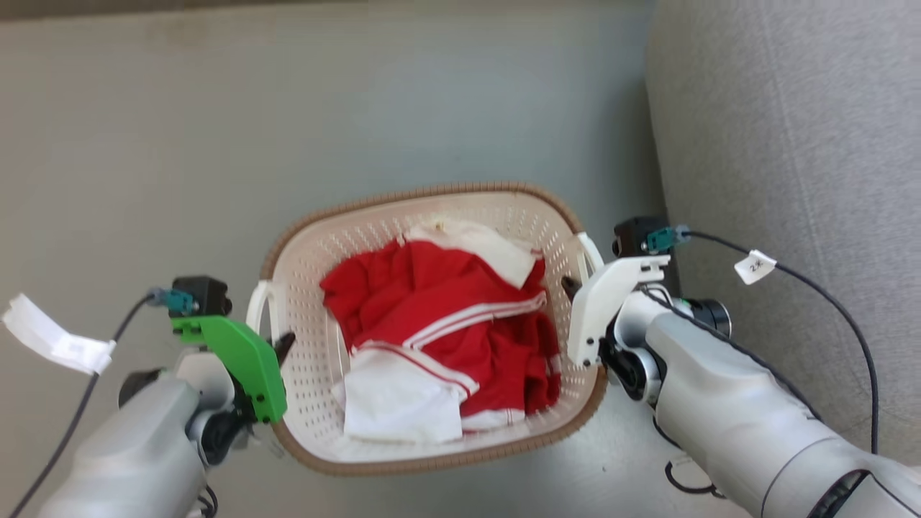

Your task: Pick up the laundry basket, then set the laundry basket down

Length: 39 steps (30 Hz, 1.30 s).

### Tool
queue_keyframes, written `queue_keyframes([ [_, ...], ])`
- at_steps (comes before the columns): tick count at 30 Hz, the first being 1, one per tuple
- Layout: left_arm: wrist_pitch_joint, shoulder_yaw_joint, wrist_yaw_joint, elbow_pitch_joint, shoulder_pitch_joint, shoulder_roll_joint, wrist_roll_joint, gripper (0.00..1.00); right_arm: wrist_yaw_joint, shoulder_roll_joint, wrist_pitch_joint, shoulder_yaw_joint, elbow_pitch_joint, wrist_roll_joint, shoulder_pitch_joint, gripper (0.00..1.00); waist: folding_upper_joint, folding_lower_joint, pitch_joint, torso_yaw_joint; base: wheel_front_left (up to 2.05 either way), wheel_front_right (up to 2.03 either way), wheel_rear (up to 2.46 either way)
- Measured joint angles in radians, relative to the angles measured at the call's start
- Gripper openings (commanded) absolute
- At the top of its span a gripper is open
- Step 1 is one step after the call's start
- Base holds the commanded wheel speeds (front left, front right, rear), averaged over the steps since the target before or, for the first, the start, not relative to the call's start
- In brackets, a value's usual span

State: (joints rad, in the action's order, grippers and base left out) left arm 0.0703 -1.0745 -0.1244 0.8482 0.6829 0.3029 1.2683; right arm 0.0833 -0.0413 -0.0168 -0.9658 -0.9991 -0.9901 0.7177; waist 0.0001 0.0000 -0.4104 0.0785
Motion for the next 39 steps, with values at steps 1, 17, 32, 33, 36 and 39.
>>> queue_keyframes([
  [1, 0.001, -0.002, 0.0, 0.007, -0.01, -0.004, 0.01, 0.0, -0.003, -0.001, -0.007, -0.007, -0.003, -0.004, -0.007, 0.0, 0.0, 0.0, 0.015, 0.001, 0.0, 0.0, 0.0],
  [17, 0.071, -0.047, 0.0, 0.091, -0.125, -0.081, 0.049, 0.0, -0.022, 0.003, -0.151, -0.064, -0.082, -0.06, -0.117, 0.0, 0.0, 0.0, 0.246, 0.019, 0.0, 0.0, 0.0],
  [32, 0.119, -0.046, 0.0, 0.131, -0.131, -0.111, 0.084, 0.0, -0.03, -0.001, -0.197, -0.077, -0.09, -0.085, -0.127, 0.0, 0.0, 0.0, 0.349, 0.035, 0.0, 0.0, 0.0],
  [33, 0.12, -0.046, 0.0, 0.133, -0.131, -0.114, 0.084, 0.0, -0.03, -0.001, -0.197, -0.078, -0.092, -0.089, -0.127, 0.0, 0.0, -0.0001, 0.348, 0.035, 0.0, 0.0, 0.0],
  [36, 0.123, -0.046, 0.0, 0.138, -0.131, -0.116, 0.084, 0.0, -0.03, -0.002, -0.204, -0.08, -0.092, -0.095, -0.127, 0.0, 0.0, -0.0001, 0.348, 0.035, 0.0, 0.0, 0.0],
  [39, 0.124, -0.047, 0.0, 0.14, -0.131, -0.118, 0.084, 0.0, -0.03, -0.002, -0.204, -0.081, -0.092, -0.095, -0.127, 0.0, 0.0, 0.0, 0.347, 0.036, 0.0, 0.0, 0.0],
])
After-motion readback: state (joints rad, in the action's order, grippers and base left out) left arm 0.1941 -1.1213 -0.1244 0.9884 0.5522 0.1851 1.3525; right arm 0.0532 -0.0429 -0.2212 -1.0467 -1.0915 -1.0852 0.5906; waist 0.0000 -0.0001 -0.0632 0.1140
